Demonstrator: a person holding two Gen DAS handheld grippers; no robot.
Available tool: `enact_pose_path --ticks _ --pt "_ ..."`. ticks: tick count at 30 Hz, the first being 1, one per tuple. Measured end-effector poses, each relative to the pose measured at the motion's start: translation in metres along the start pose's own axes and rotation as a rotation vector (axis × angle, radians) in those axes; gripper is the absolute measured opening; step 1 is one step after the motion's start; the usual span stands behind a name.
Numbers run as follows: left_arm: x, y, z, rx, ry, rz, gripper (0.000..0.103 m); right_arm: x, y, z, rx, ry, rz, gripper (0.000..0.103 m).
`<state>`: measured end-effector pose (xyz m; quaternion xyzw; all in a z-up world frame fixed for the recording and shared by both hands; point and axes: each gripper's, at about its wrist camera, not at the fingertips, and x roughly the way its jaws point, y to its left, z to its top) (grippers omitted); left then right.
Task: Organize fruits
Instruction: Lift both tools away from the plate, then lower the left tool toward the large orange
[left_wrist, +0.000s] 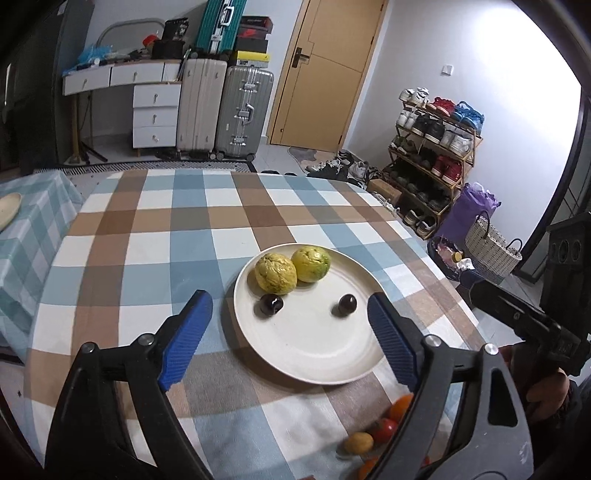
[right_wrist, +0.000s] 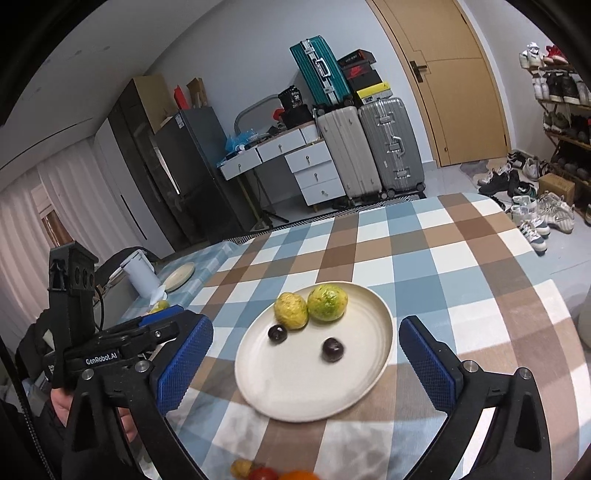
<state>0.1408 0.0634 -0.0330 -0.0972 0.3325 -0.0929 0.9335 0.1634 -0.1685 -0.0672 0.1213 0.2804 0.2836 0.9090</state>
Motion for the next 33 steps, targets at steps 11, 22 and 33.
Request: enact_pose_path --ticks 11,22,33 --pt "-0.049 -0.021 -0.022 0.003 -0.033 0.036 0.102 -0.042 0.029 -0.030 -0.052 -0.018 -0.012 0.103" --pt "-0.075 -0.039 -0.061 0.025 -0.004 0.022 0.102 -0.070 0.053 -0.063 -0.097 -0.024 -0.044 0.103" --pt "-0.052 -0.056 -0.101 0.049 0.136 -0.046 0.102 -0.086 0.045 -0.095 -0.063 -0.002 -0.075 0.103"
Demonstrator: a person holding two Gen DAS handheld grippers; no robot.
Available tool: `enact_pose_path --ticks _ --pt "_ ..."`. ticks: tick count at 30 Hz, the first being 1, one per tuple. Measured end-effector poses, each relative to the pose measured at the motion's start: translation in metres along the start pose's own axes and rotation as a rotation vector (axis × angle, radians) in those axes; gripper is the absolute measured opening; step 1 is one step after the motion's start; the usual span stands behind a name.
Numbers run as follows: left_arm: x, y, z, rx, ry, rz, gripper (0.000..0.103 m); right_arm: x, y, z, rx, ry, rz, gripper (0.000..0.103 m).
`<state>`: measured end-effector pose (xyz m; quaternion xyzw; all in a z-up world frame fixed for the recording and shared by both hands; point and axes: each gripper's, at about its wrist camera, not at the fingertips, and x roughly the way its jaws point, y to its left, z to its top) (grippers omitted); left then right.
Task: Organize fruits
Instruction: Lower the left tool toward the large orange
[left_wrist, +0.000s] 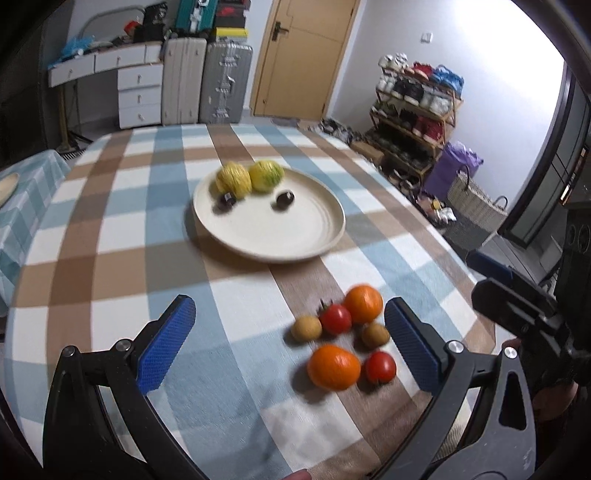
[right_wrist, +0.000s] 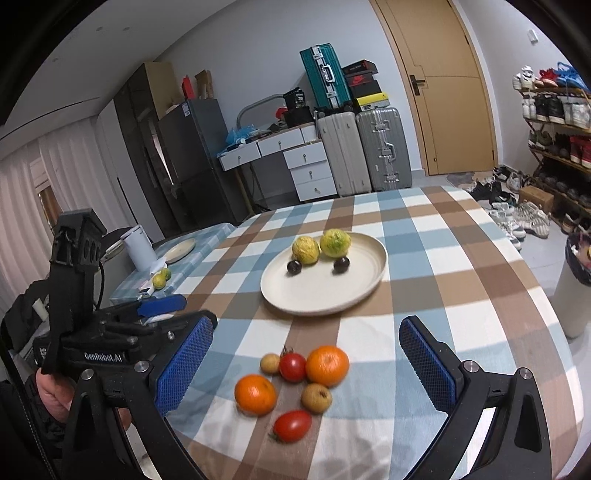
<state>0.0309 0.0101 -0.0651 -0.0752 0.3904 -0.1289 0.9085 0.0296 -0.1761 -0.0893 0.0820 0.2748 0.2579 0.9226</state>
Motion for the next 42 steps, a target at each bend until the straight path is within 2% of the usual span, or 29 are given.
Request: enact_pose_path --ticks 13,19,22,24,26,29,32,42 --pt "0.038 -0.012 -0.028 0.031 0.120 -0.032 0.102 -0.003 -0.014 -0.023 0.033 0.034 -0.022 0.103" --pt "0.046 -0.011 -0.034 0.018 0.134 -0.068 0.100 0.000 -0.016 -0.029 0.035 0.048 -0.022 0.103" --pt "0.048 -0.010 -0.036 0.014 0.139 -0.085 0.089 0.001 -0.016 -0.031 0.036 0.053 -0.020 0.103" --pt "0.051 -0.010 -0.038 0.017 0.151 -0.096 0.076 0.001 -0.016 -0.031 0.038 0.056 -0.020 0.103" --pt "0.052 -0.010 -0.040 0.015 0.159 -0.111 0.069 0.002 -0.016 -0.032 0.041 0.060 -0.021 0.103" --pt "0.055 -0.010 -0.041 0.018 0.172 -0.139 0.050 0.002 -0.017 -0.034 0.044 0.065 -0.022 0.103" --pt "0.058 -0.012 -0.043 0.021 0.198 -0.185 0.039 0.003 -0.017 -0.034 0.043 0.070 -0.023 0.103" --pt "0.046 -0.003 -0.042 -0.004 0.148 -0.201 0.038 0.005 -0.014 -0.034 0.035 0.086 -0.026 0.103"
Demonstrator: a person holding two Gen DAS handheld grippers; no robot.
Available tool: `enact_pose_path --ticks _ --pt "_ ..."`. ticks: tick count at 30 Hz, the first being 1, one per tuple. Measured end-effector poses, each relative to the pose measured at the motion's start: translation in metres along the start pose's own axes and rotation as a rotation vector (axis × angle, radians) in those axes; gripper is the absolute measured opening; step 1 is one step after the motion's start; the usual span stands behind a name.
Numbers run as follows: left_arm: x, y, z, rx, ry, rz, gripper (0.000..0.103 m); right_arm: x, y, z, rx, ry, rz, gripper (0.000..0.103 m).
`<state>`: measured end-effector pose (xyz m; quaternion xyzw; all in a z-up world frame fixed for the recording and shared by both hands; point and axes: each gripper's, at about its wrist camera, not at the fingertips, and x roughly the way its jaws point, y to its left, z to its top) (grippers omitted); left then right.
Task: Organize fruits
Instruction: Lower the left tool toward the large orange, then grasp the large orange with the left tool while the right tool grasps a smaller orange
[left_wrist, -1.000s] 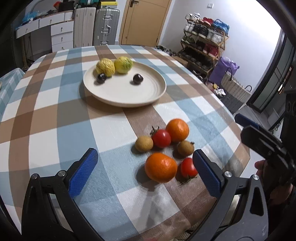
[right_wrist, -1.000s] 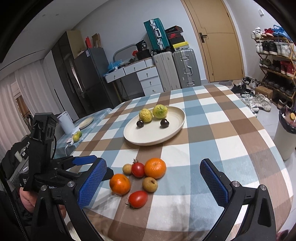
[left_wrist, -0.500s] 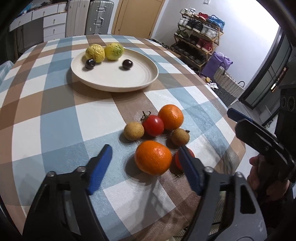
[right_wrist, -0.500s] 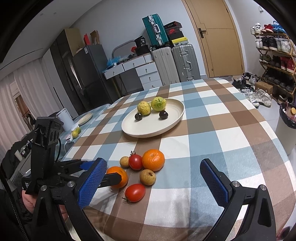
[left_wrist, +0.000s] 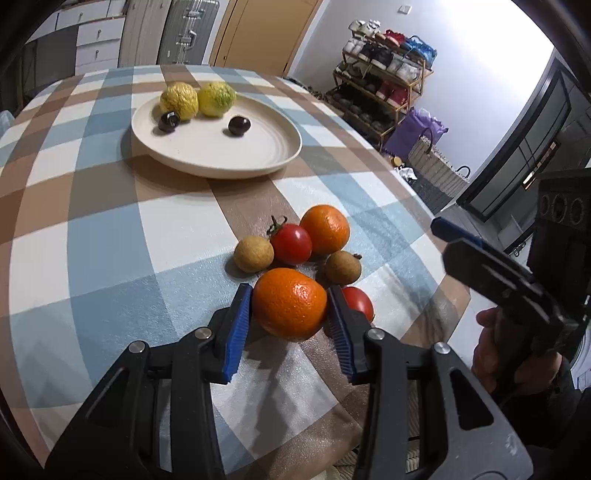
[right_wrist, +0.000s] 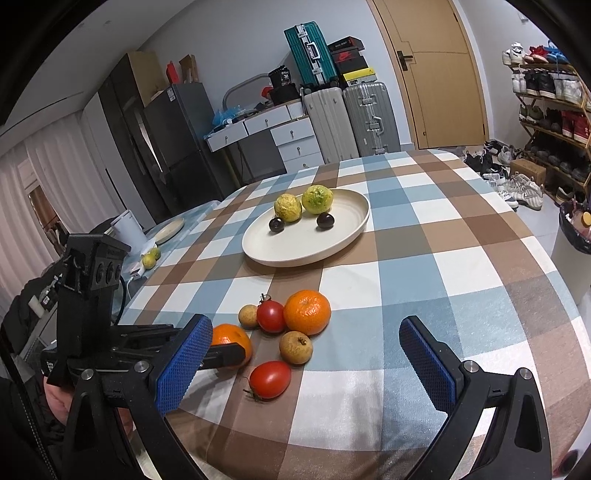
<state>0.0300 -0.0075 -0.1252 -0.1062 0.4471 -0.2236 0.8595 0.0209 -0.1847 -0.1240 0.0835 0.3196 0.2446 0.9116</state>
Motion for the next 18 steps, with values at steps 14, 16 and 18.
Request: enact_pose_path --ticks 14,16,18 --pt "-0.036 0.023 0.008 -0.010 -0.104 0.055 0.038 0.025 -0.004 0.006 0.051 0.101 0.038 0.103" --pt "-0.039 0.027 0.007 -0.009 -0.113 0.068 0.038 0.031 -0.008 0.008 0.075 0.115 0.042 0.103" --pt "-0.040 0.031 0.007 -0.012 -0.117 0.071 0.038 0.038 -0.013 0.010 0.099 0.130 0.050 0.103"
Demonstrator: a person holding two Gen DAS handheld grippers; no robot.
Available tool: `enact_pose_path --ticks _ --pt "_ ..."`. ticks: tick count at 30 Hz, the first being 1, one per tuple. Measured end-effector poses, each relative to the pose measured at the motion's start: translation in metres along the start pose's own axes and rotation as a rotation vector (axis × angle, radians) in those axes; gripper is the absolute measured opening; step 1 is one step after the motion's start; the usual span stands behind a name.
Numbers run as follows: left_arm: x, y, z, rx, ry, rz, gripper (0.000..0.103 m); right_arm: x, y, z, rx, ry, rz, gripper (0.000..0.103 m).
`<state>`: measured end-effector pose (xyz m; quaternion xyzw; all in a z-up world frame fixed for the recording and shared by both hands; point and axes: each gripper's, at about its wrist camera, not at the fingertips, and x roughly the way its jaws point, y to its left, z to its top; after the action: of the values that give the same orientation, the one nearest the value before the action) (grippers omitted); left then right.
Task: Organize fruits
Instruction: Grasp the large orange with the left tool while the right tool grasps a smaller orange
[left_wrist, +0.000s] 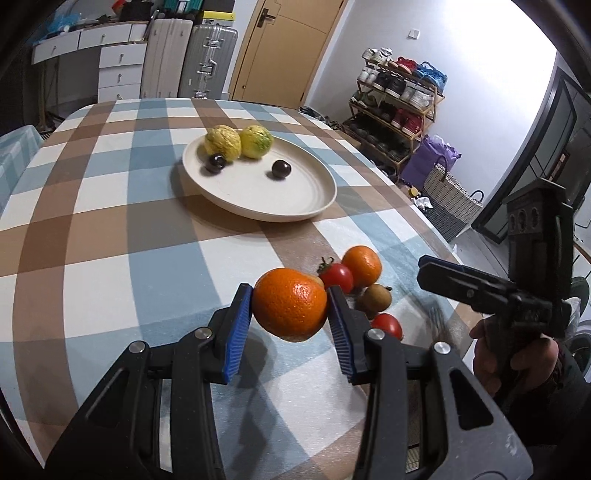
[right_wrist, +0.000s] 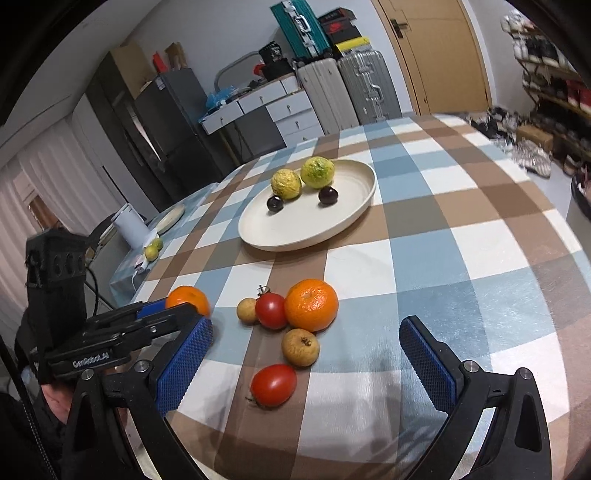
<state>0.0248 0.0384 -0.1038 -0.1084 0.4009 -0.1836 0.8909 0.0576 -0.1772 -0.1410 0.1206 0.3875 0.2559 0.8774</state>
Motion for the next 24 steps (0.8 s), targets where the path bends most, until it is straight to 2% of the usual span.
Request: enact_pose_path --ticks 11,15,19,20,21,23,24 --pt "0.007 0.020 0.001 -0.035 0.002 0.005 0.038 0.027 -0.015 0.012 0.067 0.036 0.067 0.101" --pt "0.012 0.025 0.001 -0.044 0.009 0.003 0.038 0.036 -0.017 0.014 0.086 0.054 0.089 0.089" --pt "0.015 0.028 0.002 -0.047 0.012 0.002 0.038 0.041 -0.017 0.015 0.087 0.062 0.098 0.082" --pt "0.016 0.029 0.002 -0.050 0.013 0.002 0.038 0.042 -0.017 0.015 0.090 0.061 0.097 0.078" --pt "0.016 0.030 0.003 -0.051 0.013 0.001 0.038 0.042 -0.017 0.015 0.092 0.059 0.094 0.068" --pt "0.016 0.030 0.003 -0.051 0.011 0.004 0.038 0.043 -0.016 0.015 0.088 0.059 0.098 0.060" --pt "0.017 0.031 0.003 -0.050 0.009 0.003 0.038 0.044 -0.016 0.015 0.088 0.058 0.088 0.059"
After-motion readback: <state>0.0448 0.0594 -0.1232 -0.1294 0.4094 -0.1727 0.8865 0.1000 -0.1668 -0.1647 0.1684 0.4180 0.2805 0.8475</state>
